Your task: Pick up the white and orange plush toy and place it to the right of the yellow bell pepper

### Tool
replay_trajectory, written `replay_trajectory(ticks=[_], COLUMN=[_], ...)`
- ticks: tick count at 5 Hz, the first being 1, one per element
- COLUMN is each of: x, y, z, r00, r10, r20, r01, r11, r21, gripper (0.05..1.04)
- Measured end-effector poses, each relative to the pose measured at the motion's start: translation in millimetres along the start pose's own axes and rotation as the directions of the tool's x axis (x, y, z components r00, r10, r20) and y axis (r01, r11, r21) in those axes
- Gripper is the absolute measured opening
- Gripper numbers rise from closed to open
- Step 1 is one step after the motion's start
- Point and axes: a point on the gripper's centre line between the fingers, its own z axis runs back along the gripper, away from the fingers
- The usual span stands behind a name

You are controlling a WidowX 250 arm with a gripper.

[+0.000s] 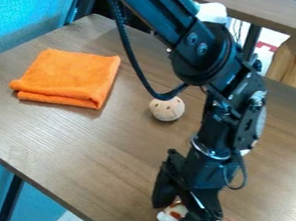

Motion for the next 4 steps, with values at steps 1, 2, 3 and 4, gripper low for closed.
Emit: replay_trajectory(ticks=[1, 2, 3, 4], x=[0, 0, 1, 8], y=[5, 7, 6, 7], z=[-3, -3, 14, 36], r00=[1.000, 1.000, 0.998, 0.991], r10=[0.019, 0.021, 0.025, 0.030], r20=[-0.008, 0.001, 0.056, 0.130], r01=[-0.019, -0.021, -0.025, -0.031], r11=[1.000, 1.000, 1.000, 1.000], r21=[-0.007, -0.009, -0.007, 0.003], gripper=[0.951, 0.697, 0.605, 0.600])
